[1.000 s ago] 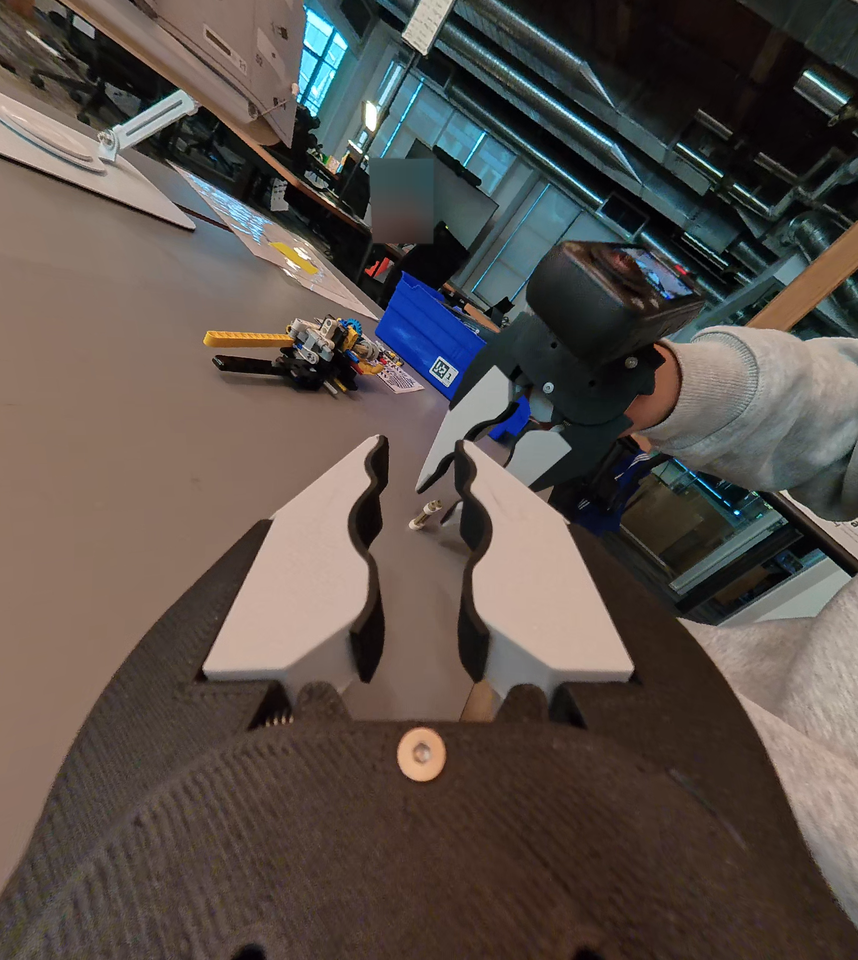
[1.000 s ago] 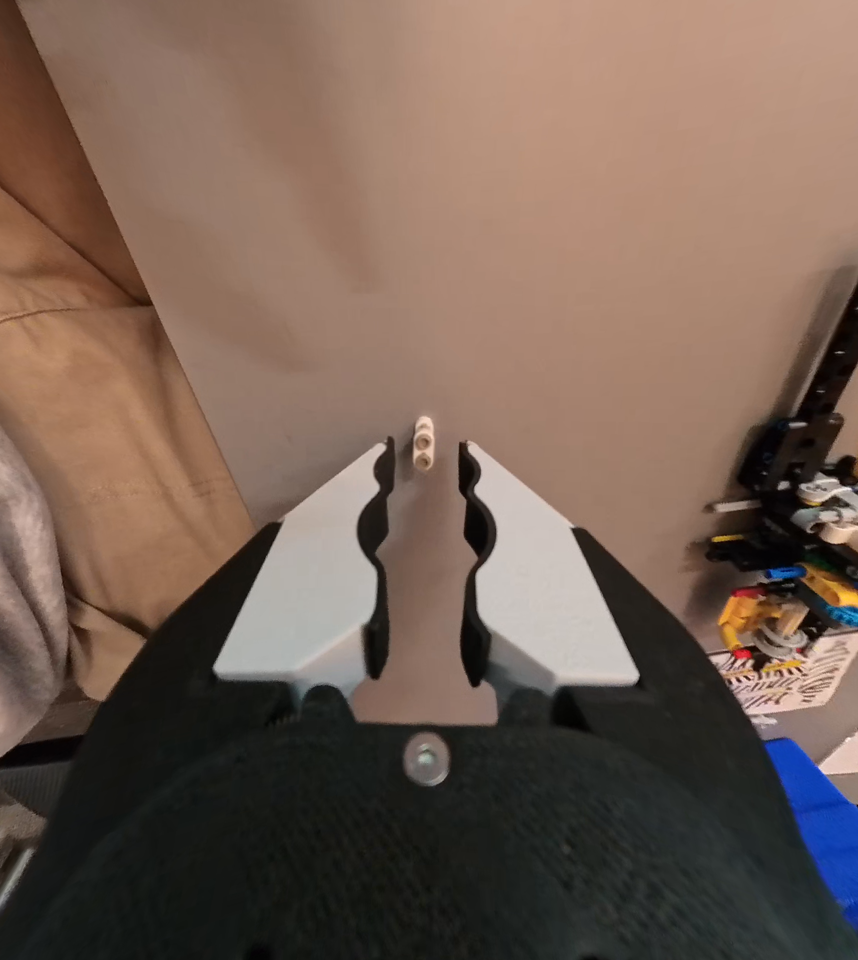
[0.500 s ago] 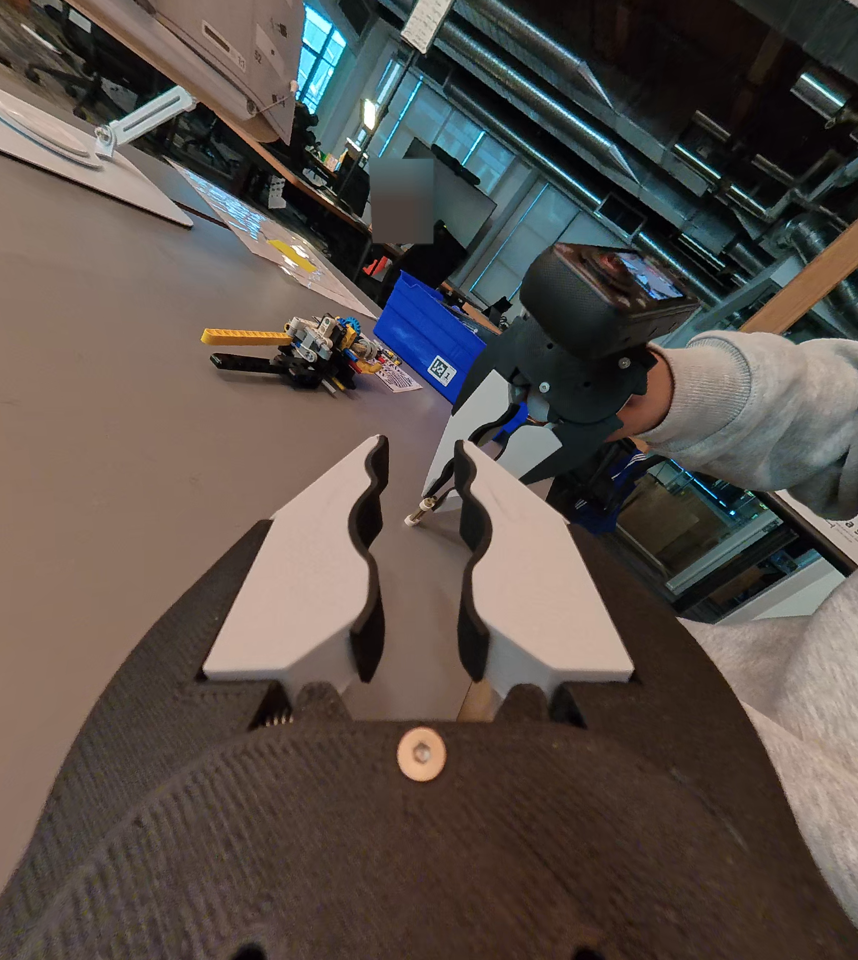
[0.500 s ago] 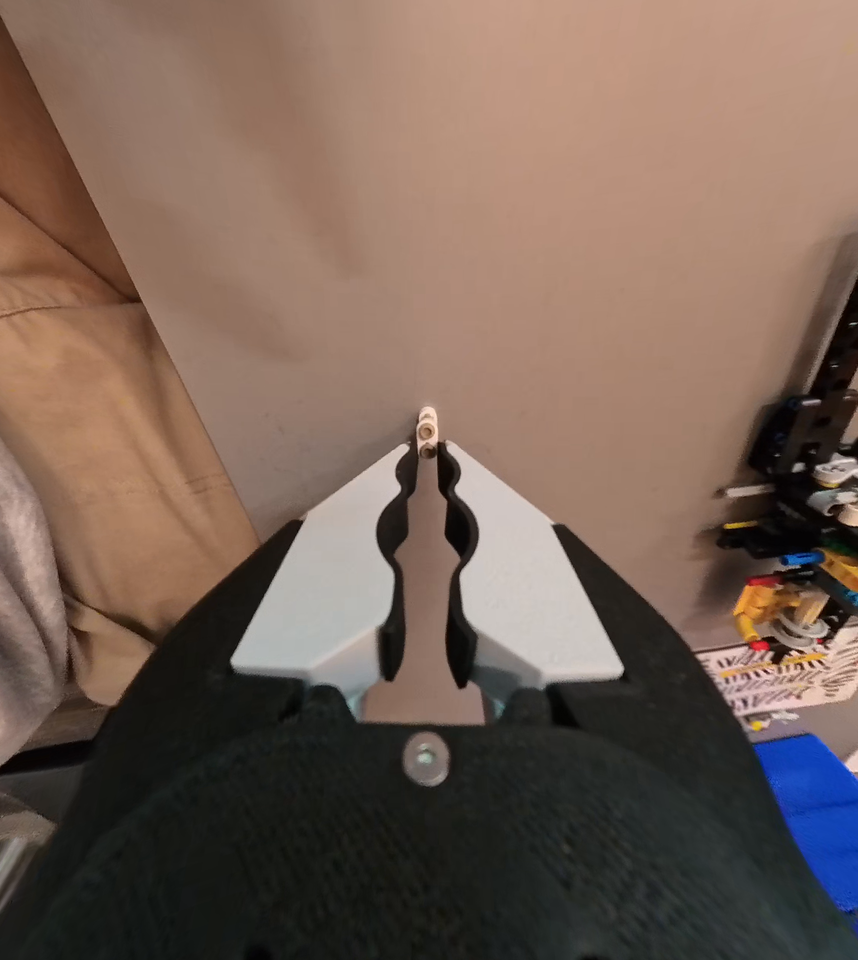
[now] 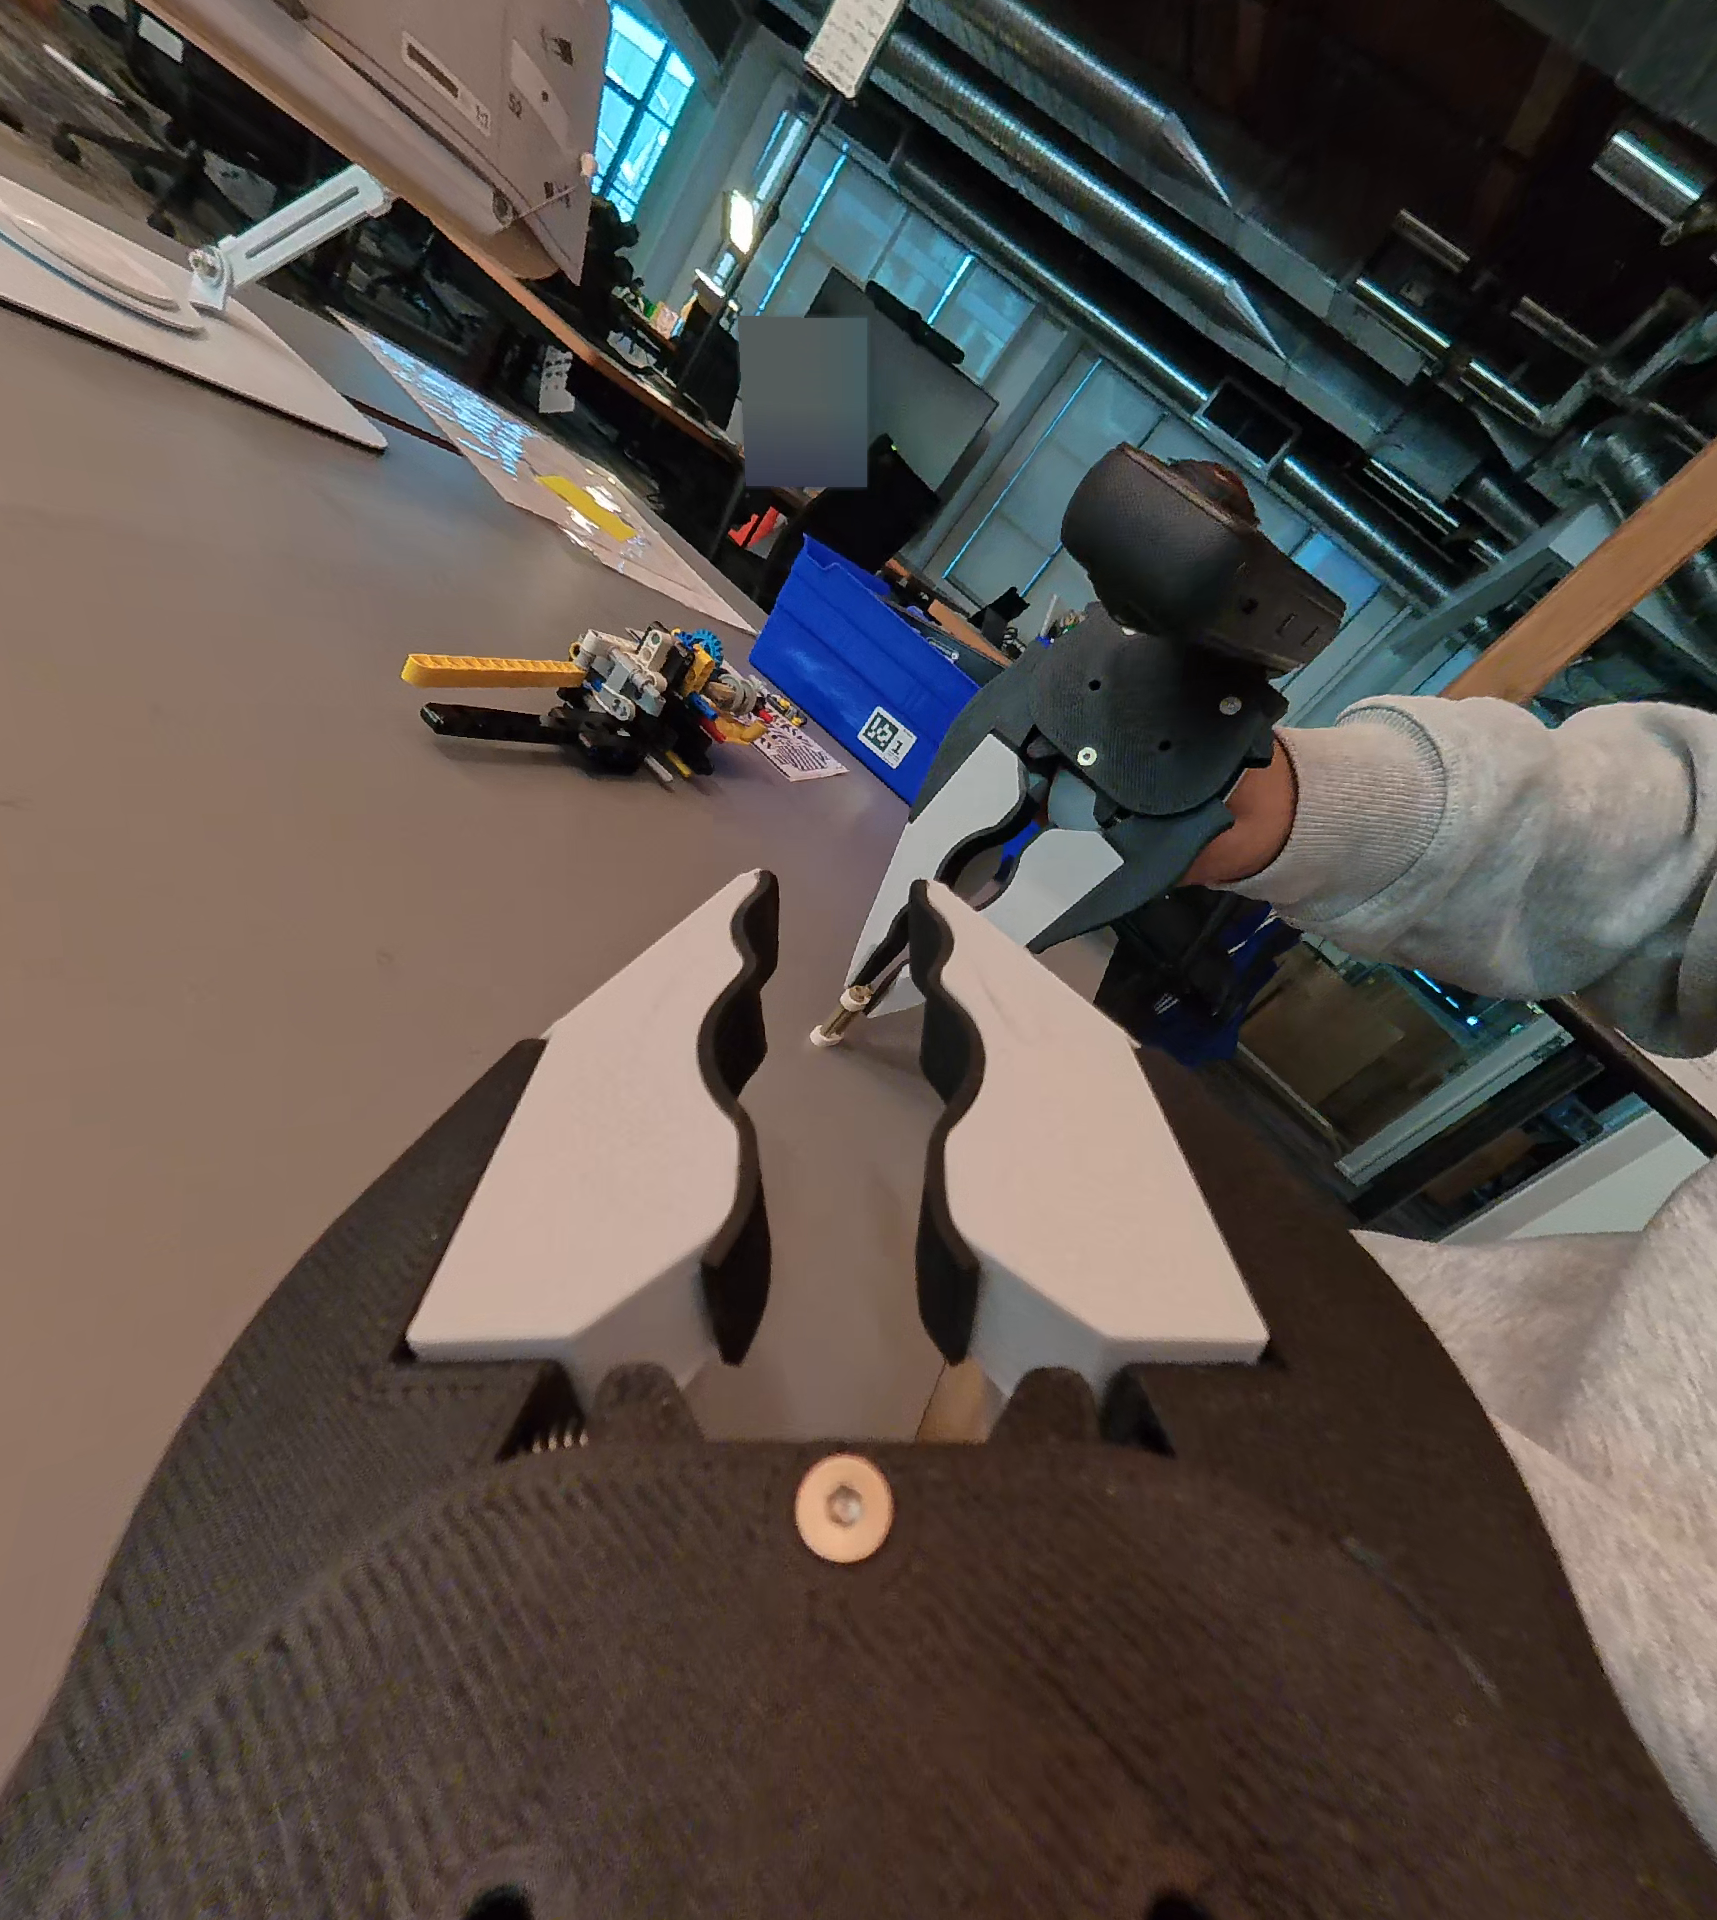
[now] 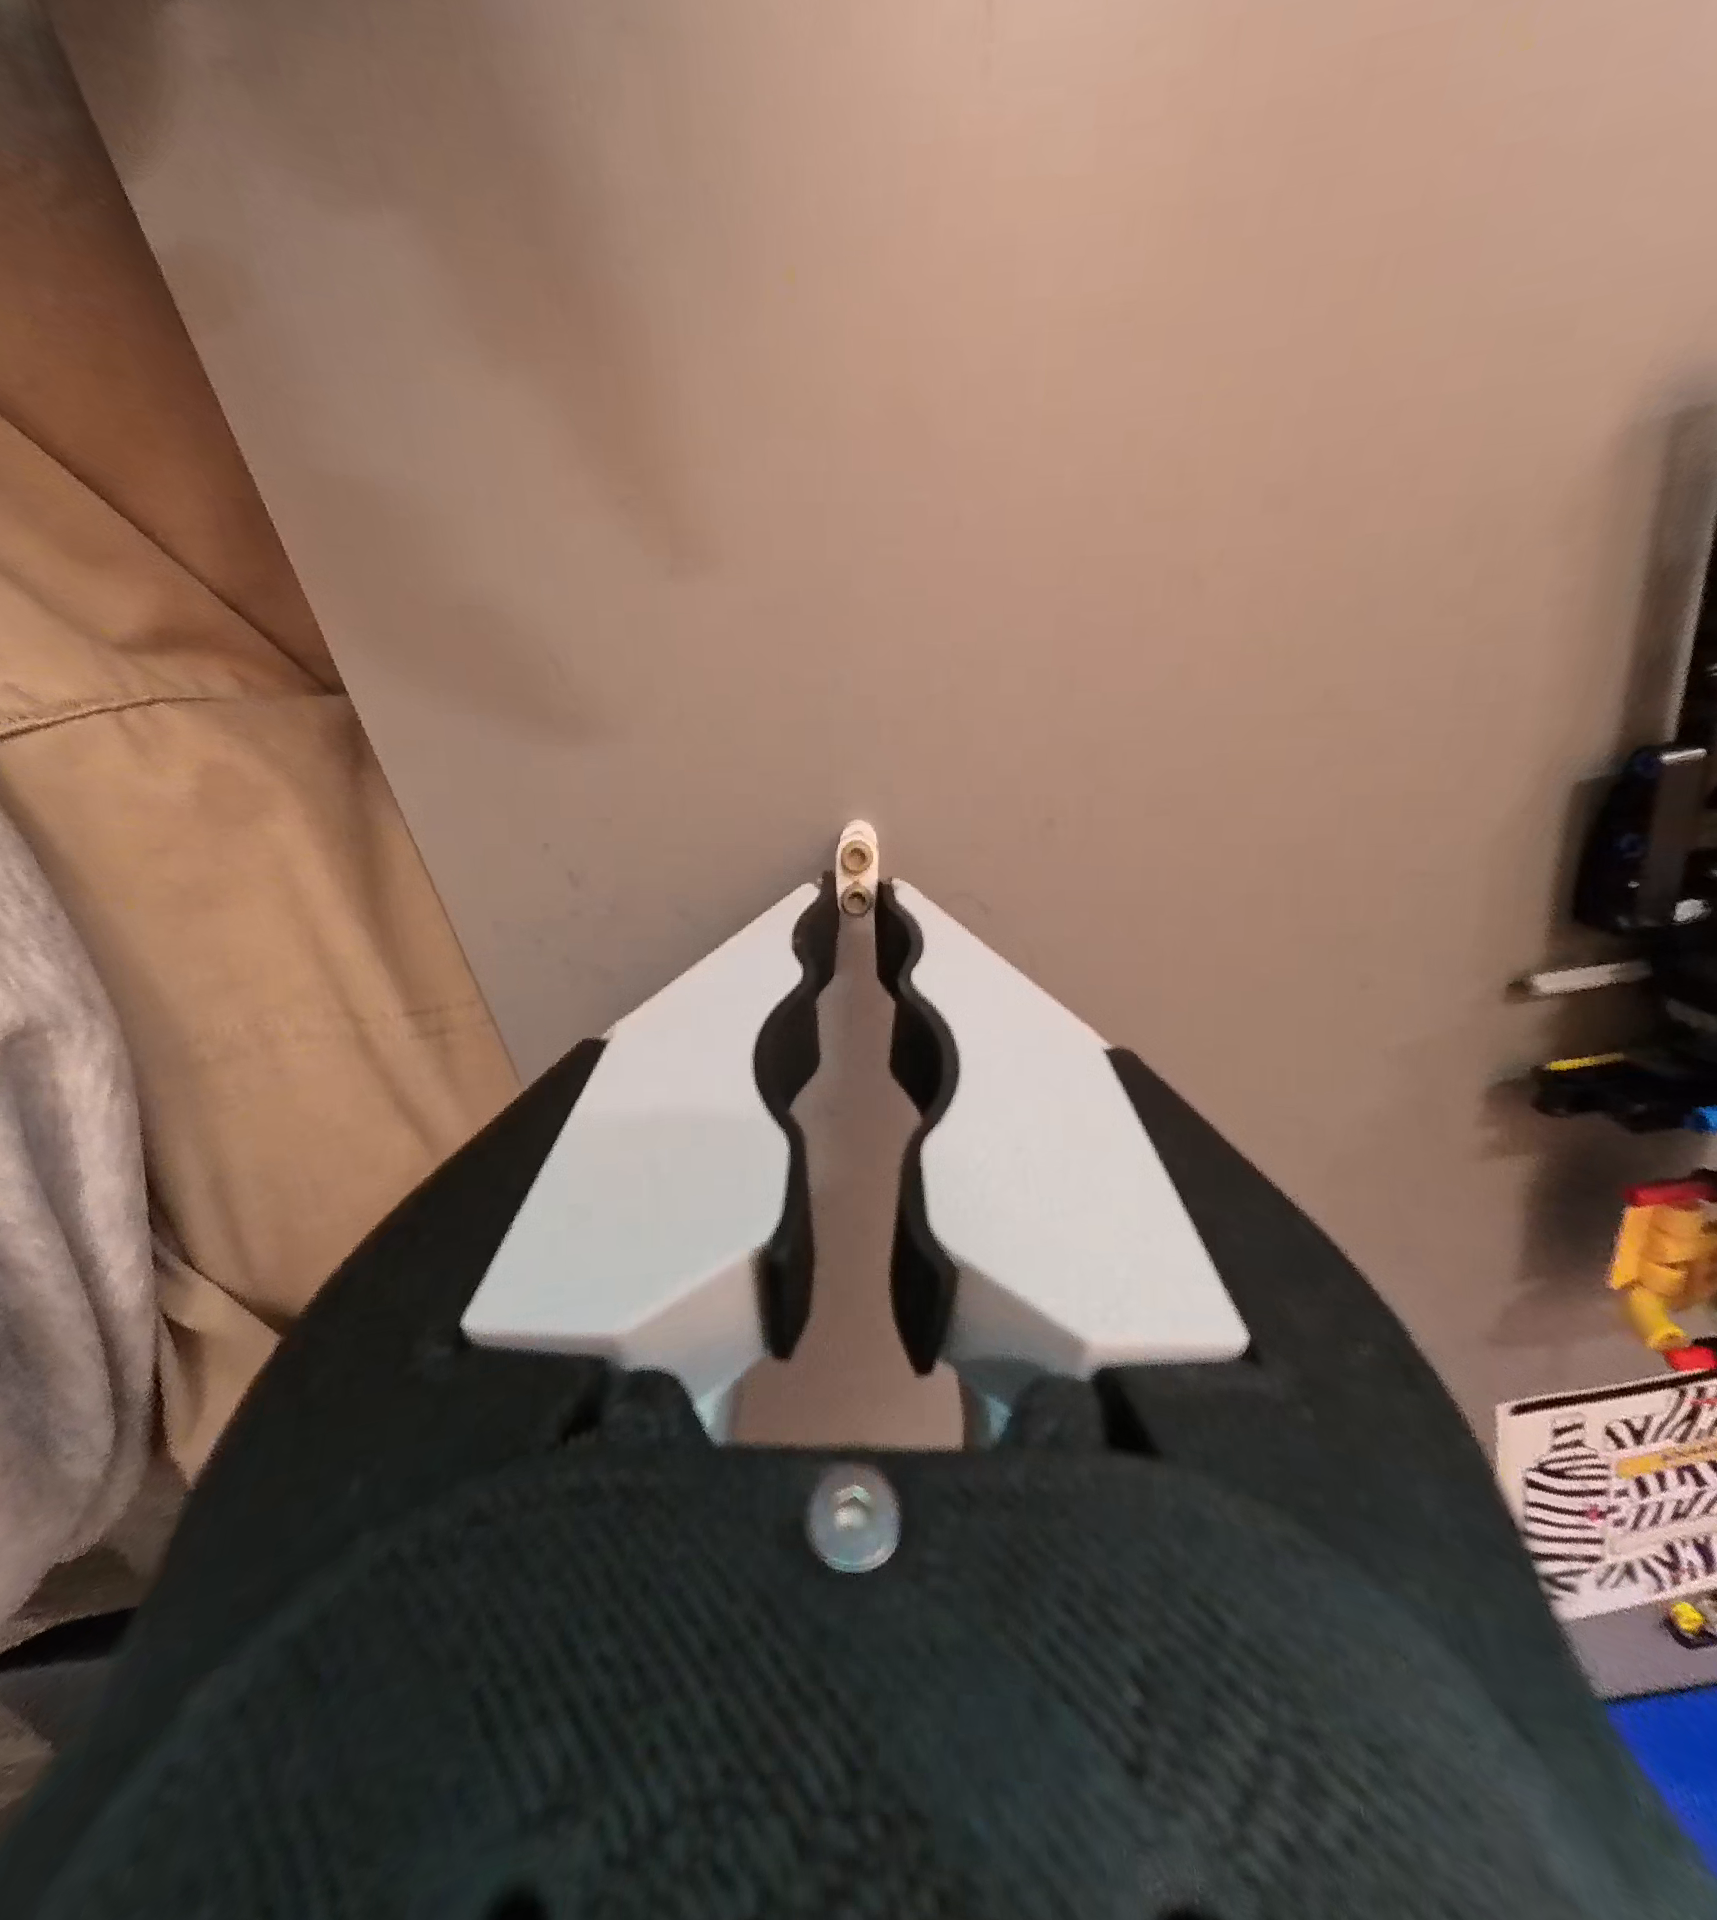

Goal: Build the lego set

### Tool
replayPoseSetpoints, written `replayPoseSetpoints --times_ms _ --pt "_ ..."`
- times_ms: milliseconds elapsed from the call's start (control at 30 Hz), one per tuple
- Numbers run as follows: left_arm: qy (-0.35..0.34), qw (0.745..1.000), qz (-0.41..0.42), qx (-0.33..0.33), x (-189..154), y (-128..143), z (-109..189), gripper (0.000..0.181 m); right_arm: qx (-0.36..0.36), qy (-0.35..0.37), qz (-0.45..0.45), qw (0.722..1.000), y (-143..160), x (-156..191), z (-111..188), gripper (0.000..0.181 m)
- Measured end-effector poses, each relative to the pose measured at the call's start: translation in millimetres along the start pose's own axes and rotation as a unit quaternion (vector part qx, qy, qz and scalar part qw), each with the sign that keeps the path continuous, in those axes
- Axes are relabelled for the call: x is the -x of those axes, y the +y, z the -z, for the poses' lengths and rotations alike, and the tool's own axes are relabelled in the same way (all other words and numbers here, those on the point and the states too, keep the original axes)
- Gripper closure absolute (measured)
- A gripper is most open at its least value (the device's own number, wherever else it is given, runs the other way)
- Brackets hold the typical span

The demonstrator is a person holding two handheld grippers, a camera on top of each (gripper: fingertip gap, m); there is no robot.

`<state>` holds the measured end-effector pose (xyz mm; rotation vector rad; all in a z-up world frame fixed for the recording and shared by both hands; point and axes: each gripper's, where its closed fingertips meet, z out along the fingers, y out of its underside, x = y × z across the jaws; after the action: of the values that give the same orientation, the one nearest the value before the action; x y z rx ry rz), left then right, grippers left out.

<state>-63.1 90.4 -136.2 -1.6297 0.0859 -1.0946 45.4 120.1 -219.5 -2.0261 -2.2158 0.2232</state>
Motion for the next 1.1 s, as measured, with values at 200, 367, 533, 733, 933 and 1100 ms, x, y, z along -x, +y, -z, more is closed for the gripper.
replayPoseSetpoints --times_ms 200,367,533,733,933,1100 --pt "0.0 1.0 0.0 0.0 -0.2 -0.1 -0.1 0.159 0.018 0.011 0.011 1.0 5.0 -0.7 -0.6 0.175" --pt "0.001 1.0 0.002 -0.002 0.2 -0.9 0.3 0.159 0.021 0.026 0.017 0.999 4.3 -0.7 -0.7 0.175" --pt "0.002 1.0 0.004 0.001 0.0 0.4 -1.0 0.159 0.064 0.018 0.018 0.998 4.1 -0.9 -1.1 0.175" --pt "0.002 1.0 0.003 0.001 0.0 0.2 -0.8 0.159 0.117 0.017 0.035 0.992 3.8 -1.4 -1.7 0.175" --pt "0.003 1.0 0.003 0.002 -0.8 0.4 -0.6 0.159 0.144 0.013 0.036 0.989 4.2 -1.6 -1.8 0.175" --pt "0.003 1.0 0.005 -0.002 0.2 -1.2 0.8 0.159 0.12 0.025 0.062 0.991 1.2 -0.9 -3.3 0.167"
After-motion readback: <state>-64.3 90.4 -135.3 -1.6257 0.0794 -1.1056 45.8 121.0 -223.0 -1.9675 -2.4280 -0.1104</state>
